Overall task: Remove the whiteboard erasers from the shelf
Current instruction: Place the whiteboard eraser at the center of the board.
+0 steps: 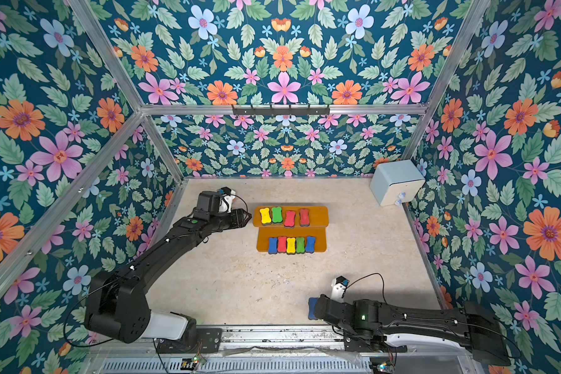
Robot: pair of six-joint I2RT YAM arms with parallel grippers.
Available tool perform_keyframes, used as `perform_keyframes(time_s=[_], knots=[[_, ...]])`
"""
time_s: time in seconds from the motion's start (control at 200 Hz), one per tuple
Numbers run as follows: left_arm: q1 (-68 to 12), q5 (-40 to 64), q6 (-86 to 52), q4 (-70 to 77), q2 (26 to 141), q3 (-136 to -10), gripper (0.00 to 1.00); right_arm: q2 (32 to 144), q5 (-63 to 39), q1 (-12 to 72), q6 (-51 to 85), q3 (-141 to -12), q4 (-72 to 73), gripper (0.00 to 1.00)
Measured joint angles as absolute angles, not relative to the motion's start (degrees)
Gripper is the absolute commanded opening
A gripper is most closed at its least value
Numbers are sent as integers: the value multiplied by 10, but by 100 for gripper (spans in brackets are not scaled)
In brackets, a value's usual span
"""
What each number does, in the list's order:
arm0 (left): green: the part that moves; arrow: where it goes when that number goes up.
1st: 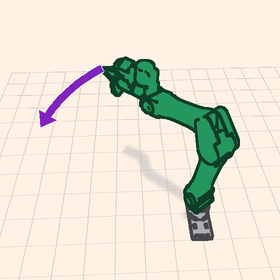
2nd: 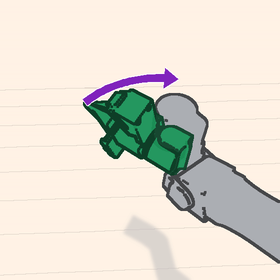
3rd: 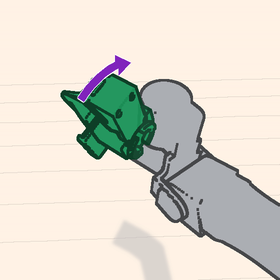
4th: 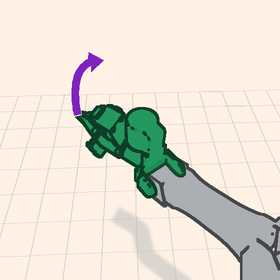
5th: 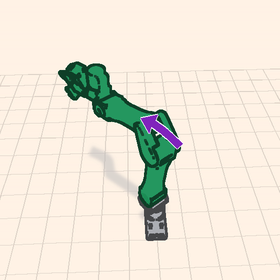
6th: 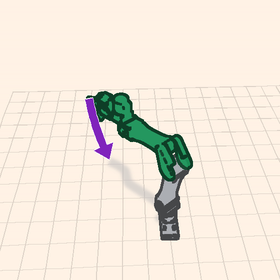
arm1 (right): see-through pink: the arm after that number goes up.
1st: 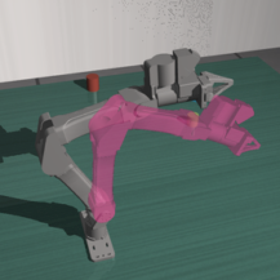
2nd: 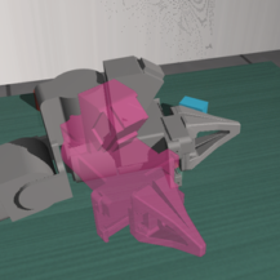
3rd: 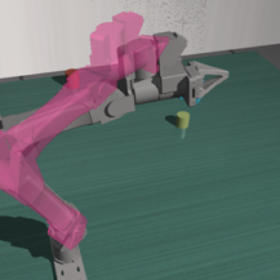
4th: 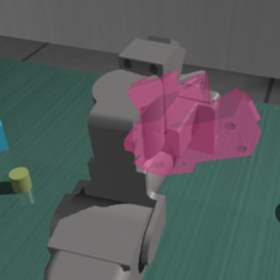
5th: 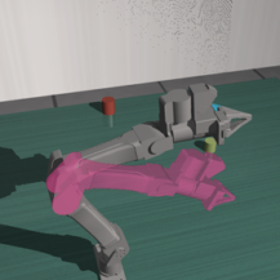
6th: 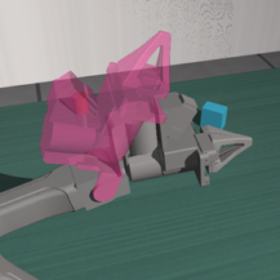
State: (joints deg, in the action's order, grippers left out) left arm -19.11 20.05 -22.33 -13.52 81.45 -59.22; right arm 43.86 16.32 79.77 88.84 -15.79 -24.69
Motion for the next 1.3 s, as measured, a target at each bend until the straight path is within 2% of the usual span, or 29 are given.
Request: perform_keyframes(time_s=[0.31,0.455,0.69,0.84,0.99,1.3], knots=[[-191,196,-222,-136,824,-598,61,404,159,798,874,-143,-265,3],[-191,196,-222,-136,826,-599,61,400,159,797,871,-143,-272,14],[-193,197,-222,-138,826,-614,61,386,159,777,853,-176,-303,24],[-199,197,-224,-140,828,-627,61,405,149,733,813,-209,-309,29],[-208,197,-228,-142,835,-643,61,435,134,671,750,-262,-316,29],[-230,194,-241,-159,870,-692,60,576,27,450,540,-406,-258,30]])
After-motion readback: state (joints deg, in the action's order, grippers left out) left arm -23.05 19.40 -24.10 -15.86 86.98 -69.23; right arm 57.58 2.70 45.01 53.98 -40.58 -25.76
